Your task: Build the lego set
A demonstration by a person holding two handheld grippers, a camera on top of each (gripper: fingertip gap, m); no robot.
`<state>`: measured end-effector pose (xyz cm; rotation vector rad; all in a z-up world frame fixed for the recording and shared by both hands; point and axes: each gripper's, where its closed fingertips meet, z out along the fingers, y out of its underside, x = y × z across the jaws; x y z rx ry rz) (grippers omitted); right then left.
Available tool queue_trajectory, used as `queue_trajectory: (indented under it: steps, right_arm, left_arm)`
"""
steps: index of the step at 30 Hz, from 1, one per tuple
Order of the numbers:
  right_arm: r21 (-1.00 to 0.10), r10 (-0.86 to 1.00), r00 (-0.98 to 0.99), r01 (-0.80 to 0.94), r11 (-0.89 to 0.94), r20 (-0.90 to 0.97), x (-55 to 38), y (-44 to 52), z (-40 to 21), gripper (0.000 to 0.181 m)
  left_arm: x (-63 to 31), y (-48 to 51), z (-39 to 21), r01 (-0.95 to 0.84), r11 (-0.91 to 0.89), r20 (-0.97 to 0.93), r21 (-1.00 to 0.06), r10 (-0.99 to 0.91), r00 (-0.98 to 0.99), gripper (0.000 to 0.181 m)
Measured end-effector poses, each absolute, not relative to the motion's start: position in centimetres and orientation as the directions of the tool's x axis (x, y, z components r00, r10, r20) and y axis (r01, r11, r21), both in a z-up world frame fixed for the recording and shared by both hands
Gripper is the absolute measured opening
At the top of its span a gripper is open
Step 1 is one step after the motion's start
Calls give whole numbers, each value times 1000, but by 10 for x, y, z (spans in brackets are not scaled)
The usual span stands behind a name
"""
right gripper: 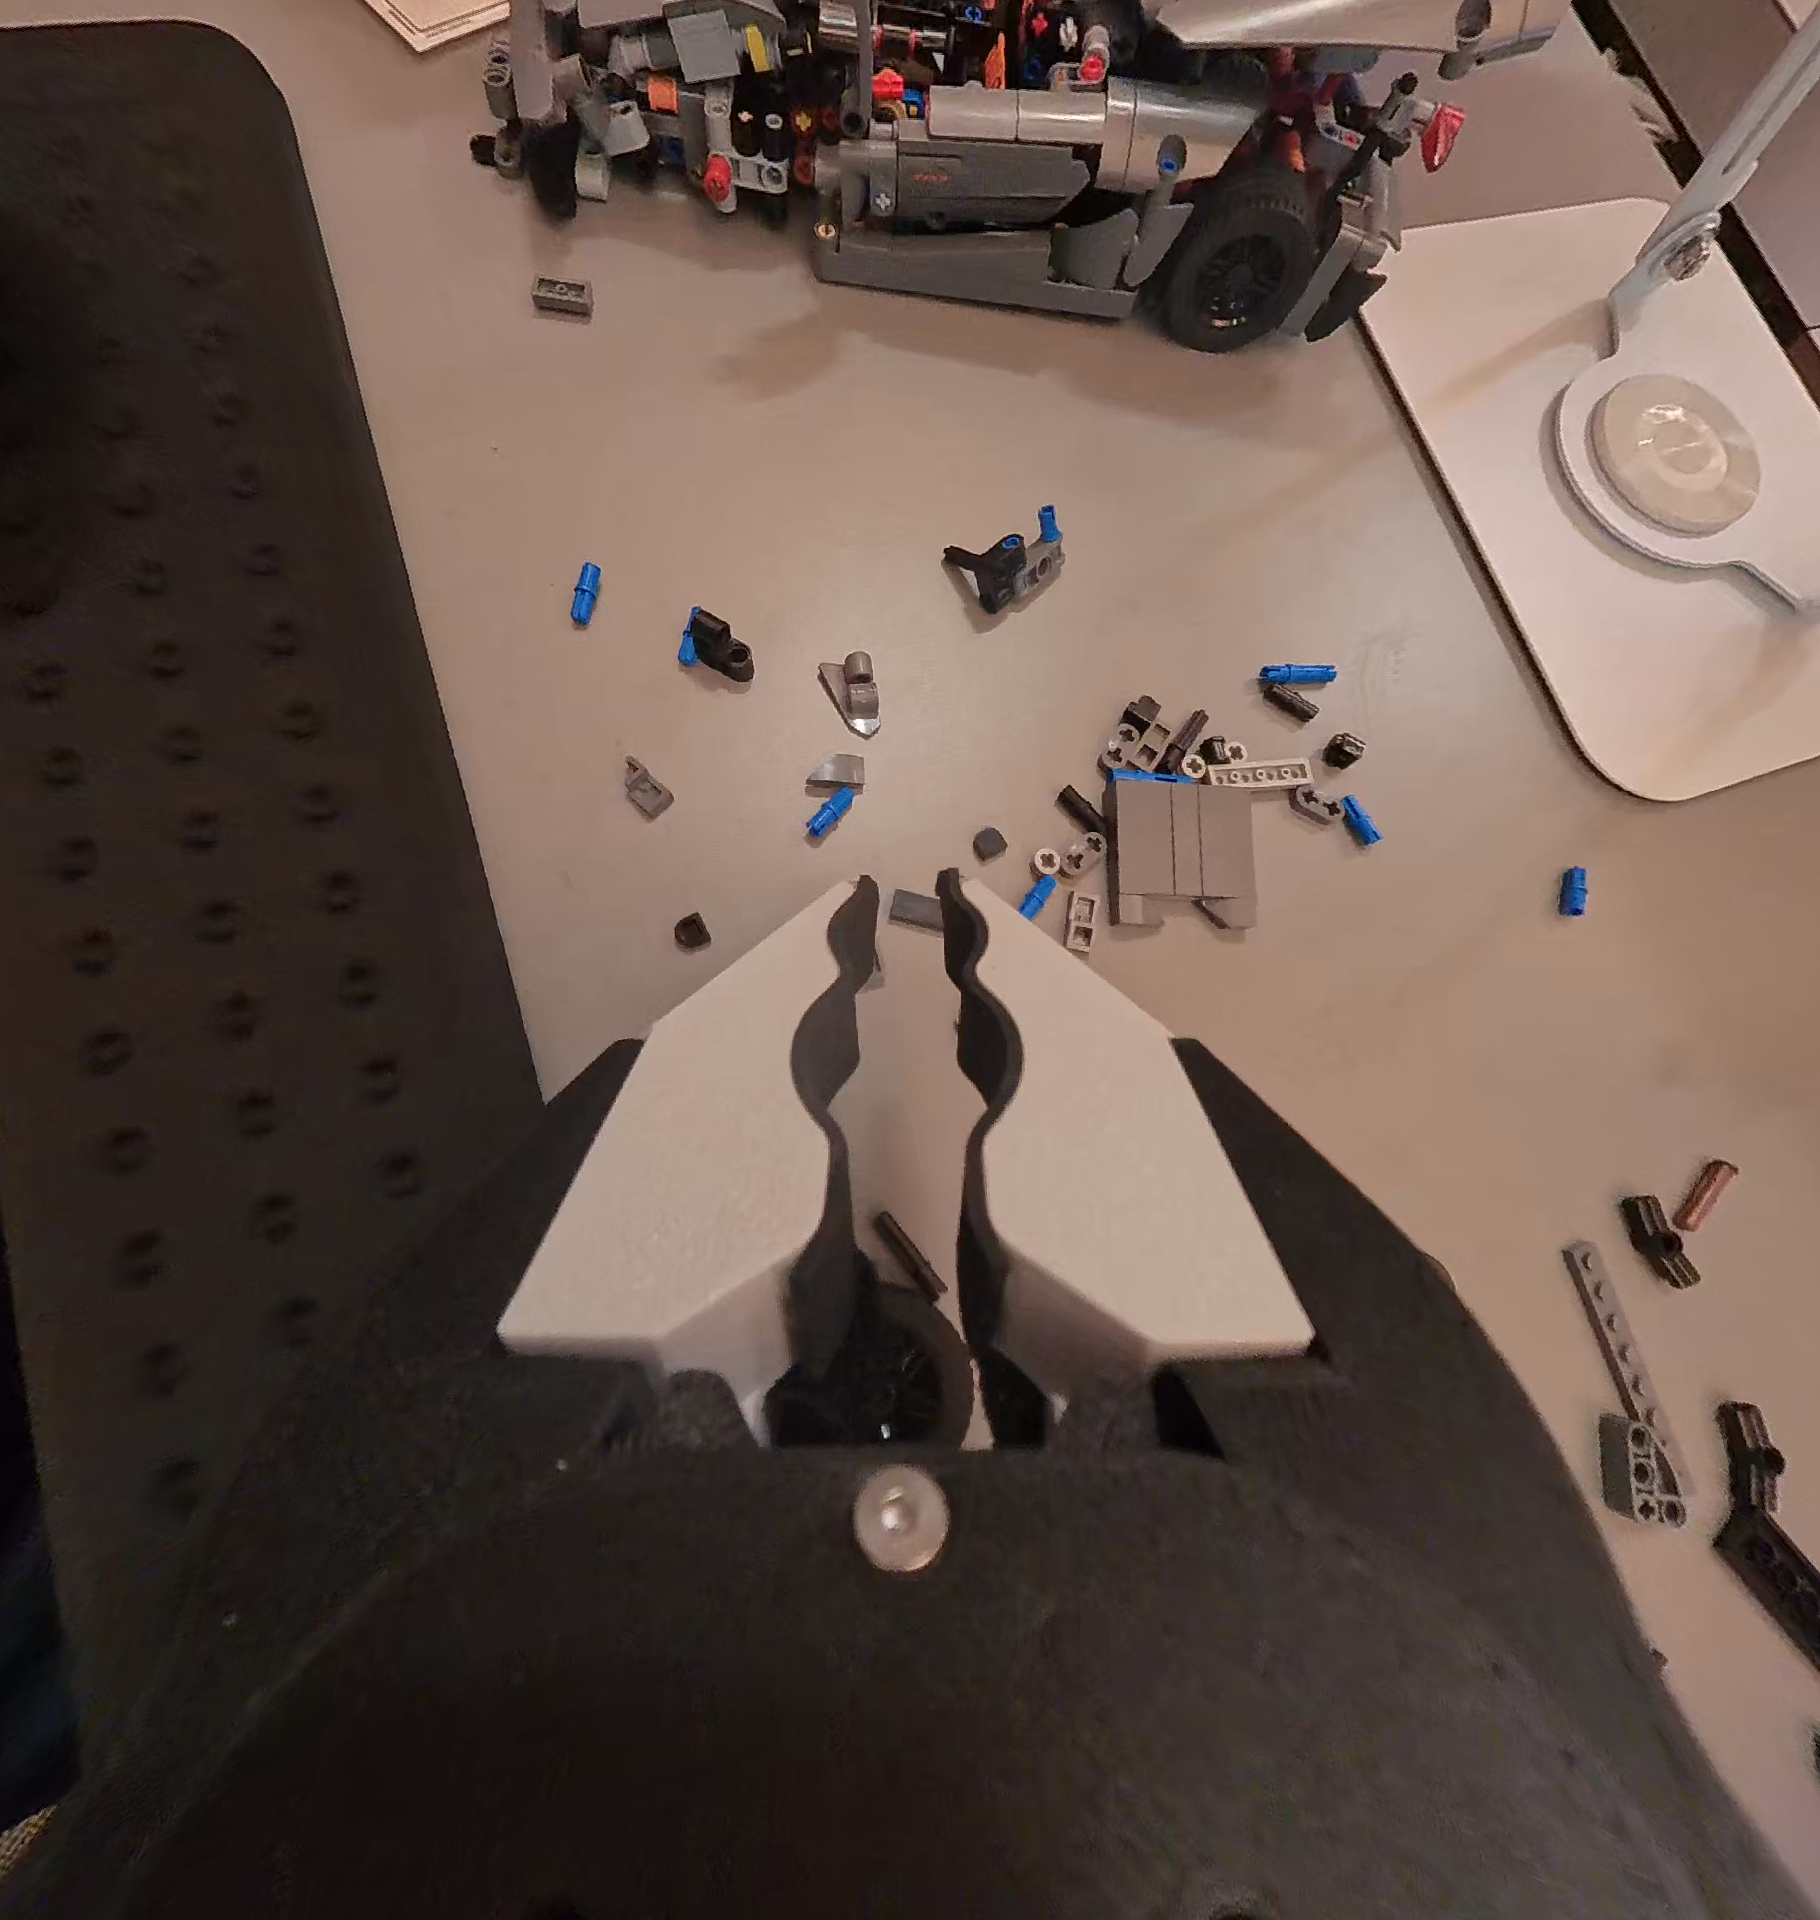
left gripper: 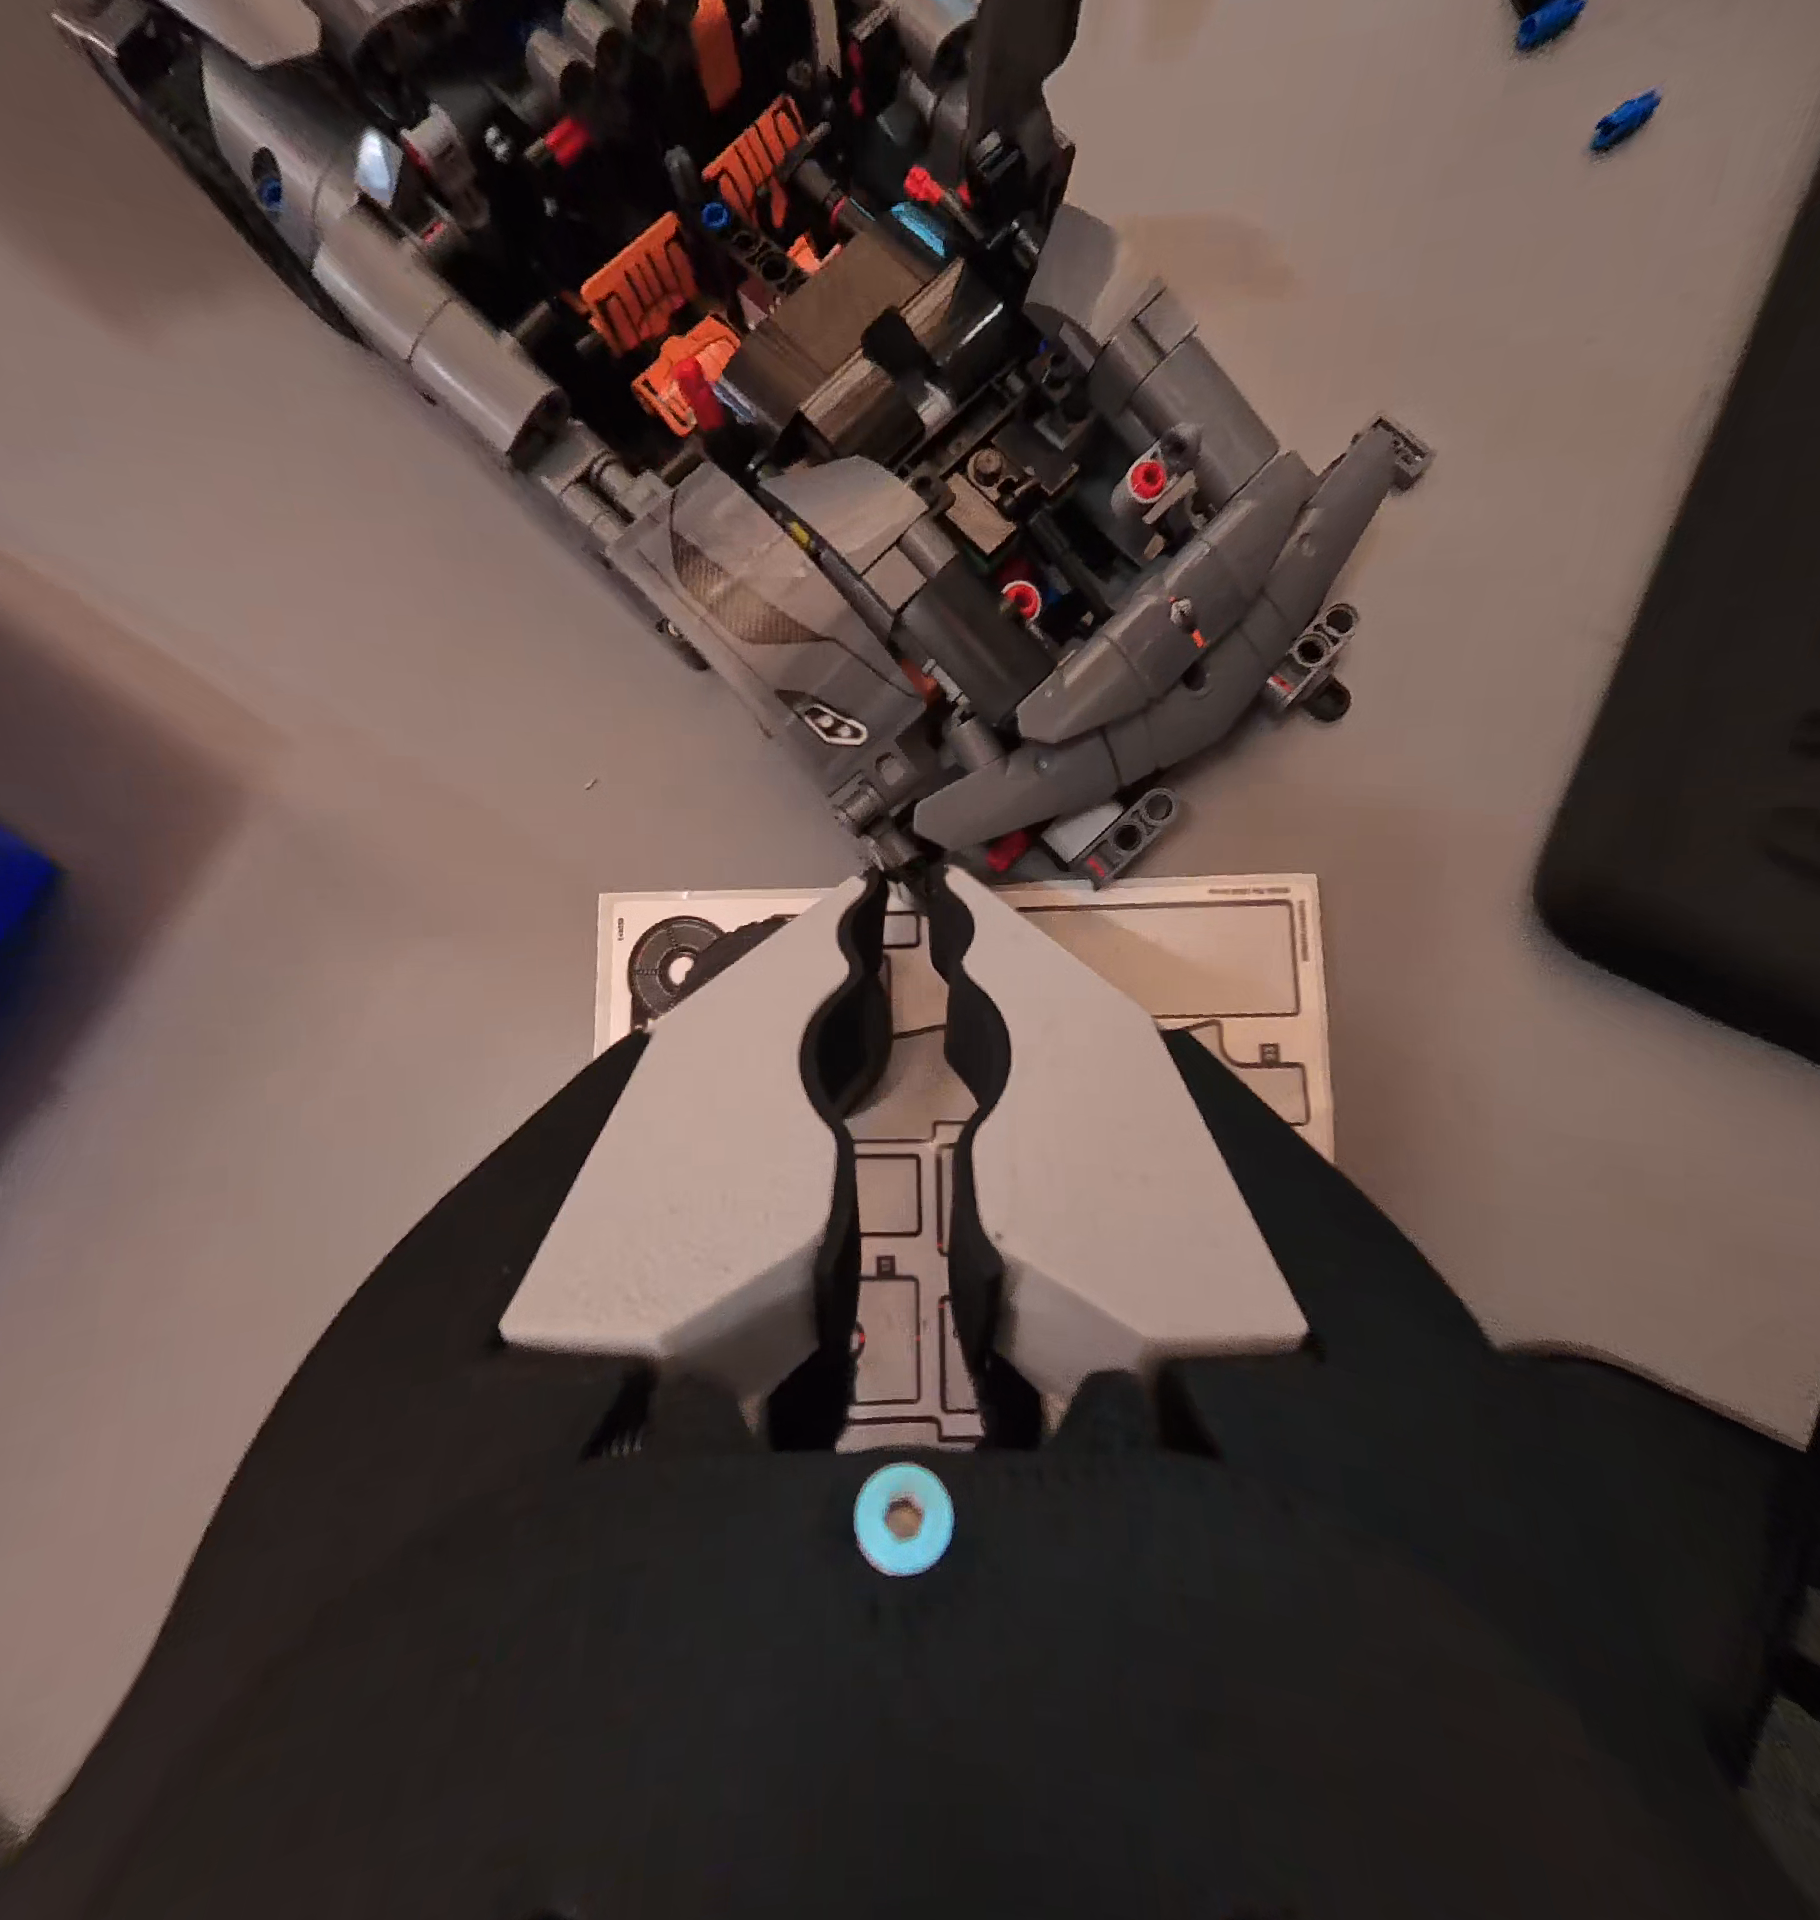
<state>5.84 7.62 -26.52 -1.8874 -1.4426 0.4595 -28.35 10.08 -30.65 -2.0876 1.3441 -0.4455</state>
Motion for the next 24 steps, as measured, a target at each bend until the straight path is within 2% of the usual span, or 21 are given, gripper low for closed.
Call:
queue_trajectory:
  steps: [8, 18, 24]
  right_arm:
    - [-702, 948, 288, 703, -114, 135, 46, 75, -270, 10]
    - [-701, 951, 278, 705, -109, 132, 38, 76, -272, 10]
    - [-704, 954, 272, 702, -106, 128, 36, 77, -273, 10]
  left_arm:
    - [-288, 104, -301, -637, -313, 12, -705, -902, 431, 3]
    - [-295, 113, -276, -471, -361, 173, -805, -902, 396, 2]
    - [-296, 116, -271, -436, -377, 202, -818, -896, 395, 2]
